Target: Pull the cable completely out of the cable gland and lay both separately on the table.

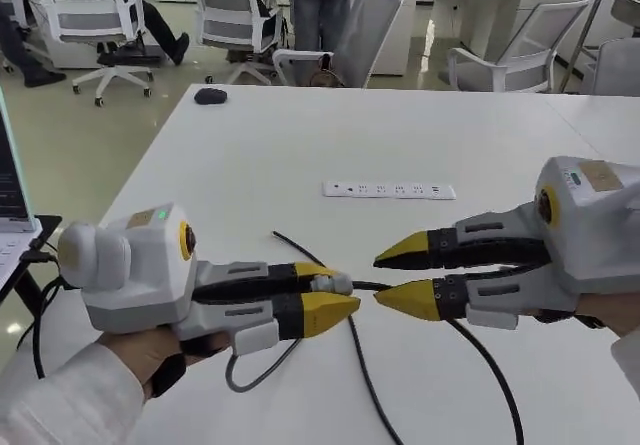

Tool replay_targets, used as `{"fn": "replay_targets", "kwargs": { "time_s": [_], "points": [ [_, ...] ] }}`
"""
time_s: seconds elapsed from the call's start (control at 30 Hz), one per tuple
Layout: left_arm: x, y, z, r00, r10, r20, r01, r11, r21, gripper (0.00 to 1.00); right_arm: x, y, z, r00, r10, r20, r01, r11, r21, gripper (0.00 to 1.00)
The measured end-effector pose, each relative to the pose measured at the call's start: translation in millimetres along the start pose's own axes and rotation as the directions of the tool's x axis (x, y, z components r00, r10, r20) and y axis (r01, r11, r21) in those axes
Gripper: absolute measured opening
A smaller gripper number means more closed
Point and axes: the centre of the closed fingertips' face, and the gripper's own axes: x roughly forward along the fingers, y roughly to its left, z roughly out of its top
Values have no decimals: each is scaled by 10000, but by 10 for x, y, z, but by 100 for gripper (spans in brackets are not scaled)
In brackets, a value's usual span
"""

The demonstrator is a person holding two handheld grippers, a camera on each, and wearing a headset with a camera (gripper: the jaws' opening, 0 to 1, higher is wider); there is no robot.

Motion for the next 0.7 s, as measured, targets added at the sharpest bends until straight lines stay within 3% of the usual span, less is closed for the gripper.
{"fn": "replay_targets", "kwargs": {
  "time_s": [0.37,0.7],
  "points": [
    [-4,14,0,10000,-27,37,26,9999,166,17,84,2,-86,9997,211,134,-217,9985,507,4],
    [-42,57,19,9998,69,169,-71,9999,84,17,110,-15,-67,9988,91,473,-125,9974,704,3]
  ]
}}
